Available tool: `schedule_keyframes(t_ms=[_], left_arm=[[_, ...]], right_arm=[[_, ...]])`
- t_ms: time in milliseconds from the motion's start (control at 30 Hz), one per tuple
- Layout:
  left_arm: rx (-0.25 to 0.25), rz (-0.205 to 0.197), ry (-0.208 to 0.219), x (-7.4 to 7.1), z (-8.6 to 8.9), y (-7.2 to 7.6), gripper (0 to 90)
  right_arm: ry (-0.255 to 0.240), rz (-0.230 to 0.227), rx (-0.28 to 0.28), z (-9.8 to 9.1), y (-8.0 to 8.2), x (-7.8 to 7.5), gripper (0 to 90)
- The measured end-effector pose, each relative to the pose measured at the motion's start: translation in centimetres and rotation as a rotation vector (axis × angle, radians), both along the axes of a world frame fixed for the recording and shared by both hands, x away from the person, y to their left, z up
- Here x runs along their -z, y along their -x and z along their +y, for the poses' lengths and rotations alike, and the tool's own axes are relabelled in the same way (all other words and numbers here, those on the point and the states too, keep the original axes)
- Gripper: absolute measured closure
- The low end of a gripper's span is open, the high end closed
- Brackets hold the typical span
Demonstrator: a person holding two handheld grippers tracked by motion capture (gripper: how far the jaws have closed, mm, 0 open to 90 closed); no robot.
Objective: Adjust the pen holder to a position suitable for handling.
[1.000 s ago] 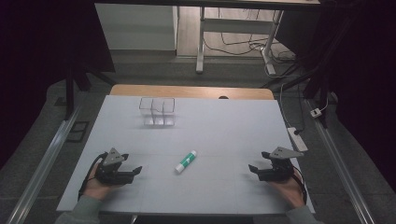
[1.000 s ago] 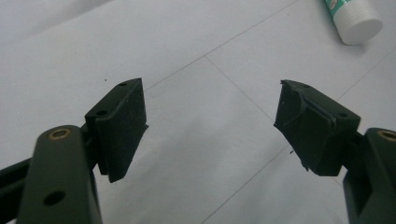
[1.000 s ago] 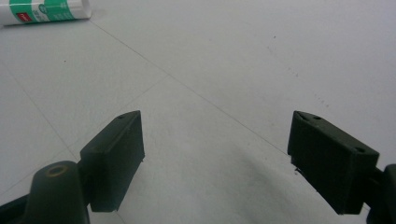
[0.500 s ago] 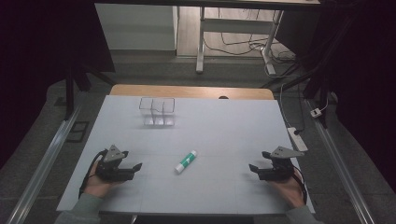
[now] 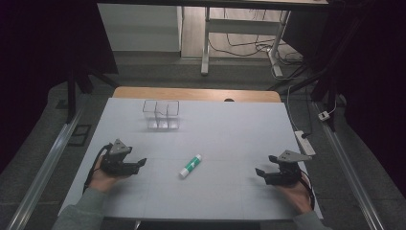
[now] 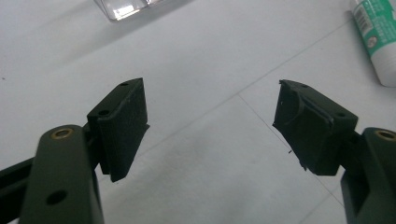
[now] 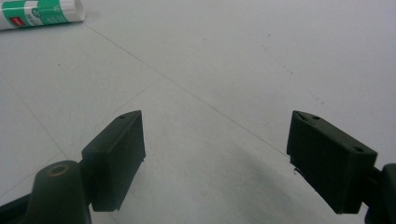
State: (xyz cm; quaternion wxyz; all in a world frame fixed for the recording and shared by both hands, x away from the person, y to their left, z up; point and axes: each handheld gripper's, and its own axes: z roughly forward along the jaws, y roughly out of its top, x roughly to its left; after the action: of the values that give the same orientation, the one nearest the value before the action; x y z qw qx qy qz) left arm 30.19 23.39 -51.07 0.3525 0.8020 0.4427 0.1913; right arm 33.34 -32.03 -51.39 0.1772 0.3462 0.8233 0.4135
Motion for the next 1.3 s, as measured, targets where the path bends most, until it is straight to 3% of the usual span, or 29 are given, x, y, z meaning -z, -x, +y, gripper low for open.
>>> schedule_keyframes(t_ms=[500,633,767,1300], left_arm=[[-0.004,0.011,-0.045,-1.2,0.4,-3.5,25.7],[-0.01,0.018,-0.041,-1.4,0.6,-4.6,26.1],[-0.017,0.032,0.008,-1.6,0.9,-5.8,27.0],[-0.071,0.051,-0.002,-1.6,1.7,-10.0,30.2]], right_arm=[[0.006,0.006,0.009,0.0,-0.1,0.1,18.9],[0.004,0.009,0.005,0.0,-0.2,0.2,19.0],[0.007,0.009,0.012,0.0,-0.2,0.2,19.1],[0.008,0.015,0.012,0.1,-0.3,0.4,19.2]])
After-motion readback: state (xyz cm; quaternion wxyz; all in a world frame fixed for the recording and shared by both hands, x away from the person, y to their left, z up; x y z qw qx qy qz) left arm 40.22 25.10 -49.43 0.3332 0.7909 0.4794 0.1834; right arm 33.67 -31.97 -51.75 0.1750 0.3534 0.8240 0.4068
